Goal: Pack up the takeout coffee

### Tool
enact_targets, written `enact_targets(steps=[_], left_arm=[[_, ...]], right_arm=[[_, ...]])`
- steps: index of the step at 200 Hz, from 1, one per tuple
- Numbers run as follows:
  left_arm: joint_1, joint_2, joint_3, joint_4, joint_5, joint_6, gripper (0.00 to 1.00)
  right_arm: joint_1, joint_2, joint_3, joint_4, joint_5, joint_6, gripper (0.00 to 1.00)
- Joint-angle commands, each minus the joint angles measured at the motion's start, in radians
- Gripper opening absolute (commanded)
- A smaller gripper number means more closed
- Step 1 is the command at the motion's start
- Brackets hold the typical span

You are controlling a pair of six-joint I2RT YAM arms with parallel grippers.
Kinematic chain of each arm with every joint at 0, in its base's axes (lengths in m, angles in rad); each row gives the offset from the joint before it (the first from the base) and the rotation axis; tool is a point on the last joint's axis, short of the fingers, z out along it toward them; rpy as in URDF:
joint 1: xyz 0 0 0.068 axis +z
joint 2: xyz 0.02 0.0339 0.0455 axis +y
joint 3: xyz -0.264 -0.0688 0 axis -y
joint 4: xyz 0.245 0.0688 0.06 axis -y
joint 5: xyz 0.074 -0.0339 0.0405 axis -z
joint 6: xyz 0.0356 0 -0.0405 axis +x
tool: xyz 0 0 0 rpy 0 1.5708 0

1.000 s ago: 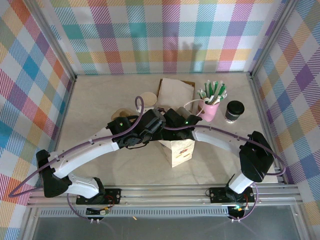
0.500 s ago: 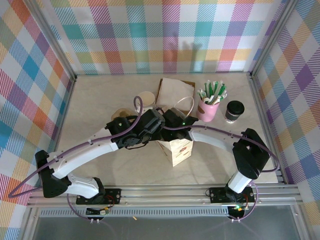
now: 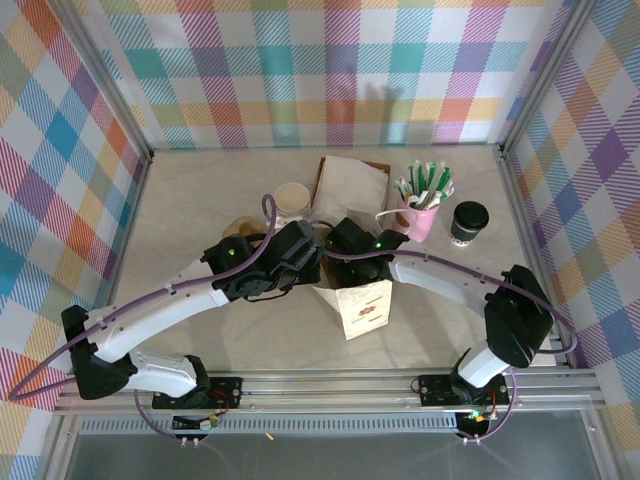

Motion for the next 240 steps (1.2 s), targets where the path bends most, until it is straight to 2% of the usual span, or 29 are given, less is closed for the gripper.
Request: enact_targets(steps=[1,21,64,115,152,193,240], left_arm=[[-0.009,-0.033,-0.010,-0.029,-0.017,0.009,0.00],[-0.012,-0.032,-0.010,-0.035,-0.028,0.004,0.00],[-0.018,-0.018,0.005,-0.060,-0.045,-0.008,0.00],[-0.029,0.043,0.060,-0.105,-0.053,-0.005,0.00],[-0.033,0.050,0.073,-0.118,-0.071,-0.008,0.00],[-0.034,0.048,0.057,-0.107,-0.064,-0.009,0.00],[-0.033,0.050,0.043,-0.083,-0.047,-0.005,0.00]], right_arm=[[-0.007,-0.040,0.027,-0.082,-0.022,-0.036,0.35],[-0.003,-0.050,0.038,-0.100,-0.035,-0.045,0.32],[0.017,-0.059,0.093,-0.131,-0.020,-0.062,0.32],[0.017,-0.037,0.183,-0.105,0.006,0.012,0.33],[0.018,0.000,0.231,-0.186,0.025,0.025,0.33],[0.016,-0.030,0.148,-0.089,0.056,-0.002,0.34],[0.015,0.052,0.230,0.021,0.066,-0.010,0.34]])
